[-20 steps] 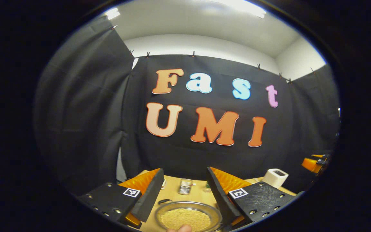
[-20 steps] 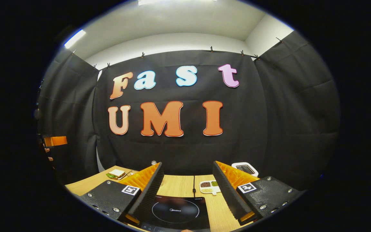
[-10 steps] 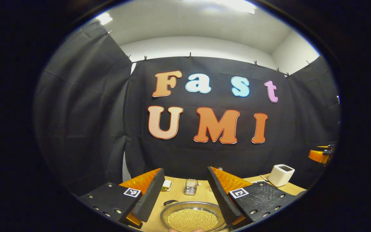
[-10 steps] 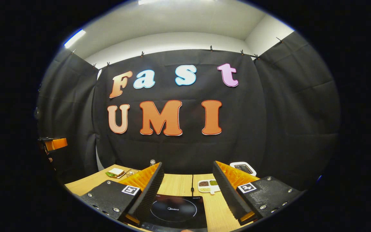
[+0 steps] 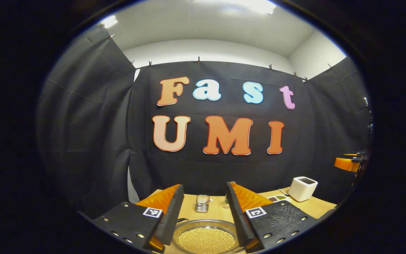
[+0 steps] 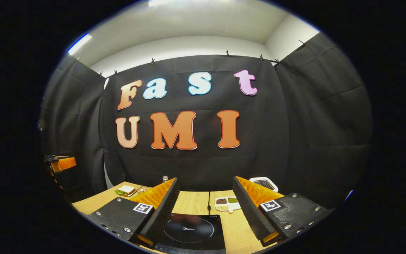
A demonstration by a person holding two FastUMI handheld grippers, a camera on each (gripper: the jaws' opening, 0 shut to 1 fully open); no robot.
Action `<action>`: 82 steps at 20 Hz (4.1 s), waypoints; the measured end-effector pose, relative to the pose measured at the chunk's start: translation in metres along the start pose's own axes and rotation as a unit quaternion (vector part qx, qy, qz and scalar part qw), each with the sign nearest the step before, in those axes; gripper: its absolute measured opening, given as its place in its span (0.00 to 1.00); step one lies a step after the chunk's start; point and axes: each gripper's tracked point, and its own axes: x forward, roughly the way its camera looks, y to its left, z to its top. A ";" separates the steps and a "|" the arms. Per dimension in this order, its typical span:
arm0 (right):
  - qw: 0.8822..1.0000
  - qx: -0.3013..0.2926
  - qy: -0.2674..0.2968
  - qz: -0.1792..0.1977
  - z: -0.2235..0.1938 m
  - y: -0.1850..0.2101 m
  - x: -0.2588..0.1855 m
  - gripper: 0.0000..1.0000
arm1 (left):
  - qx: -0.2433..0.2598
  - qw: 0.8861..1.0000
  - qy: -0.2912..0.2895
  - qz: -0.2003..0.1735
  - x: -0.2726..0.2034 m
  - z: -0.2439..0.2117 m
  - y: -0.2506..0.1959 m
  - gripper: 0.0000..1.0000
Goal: First push the handle of the pot to place it horizontally, then grasp the pot with both hands and set it on the induction cooktop.
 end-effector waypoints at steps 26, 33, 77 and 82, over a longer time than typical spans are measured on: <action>1.000 -0.001 0.001 -0.008 -0.008 -0.006 0.002 0.95 | -0.033 0.974 0.201 -0.099 -0.032 -0.182 -0.041 0.02; 1.000 -0.001 0.009 -0.005 -0.016 -0.004 0.006 1.00 | -0.038 0.954 0.276 -0.114 -0.074 -0.252 -0.055 0.02; 0.998 0.007 0.055 -0.024 -0.066 -0.042 0.032 0.95 | -0.018 0.905 0.393 -0.163 -0.054 -0.349 -0.123 0.01; 0.998 0.007 0.060 -0.031 -0.071 -0.050 0.035 1.00 | -0.035 0.901 0.399 -0.169 -0.041 -0.355 -0.130 0.02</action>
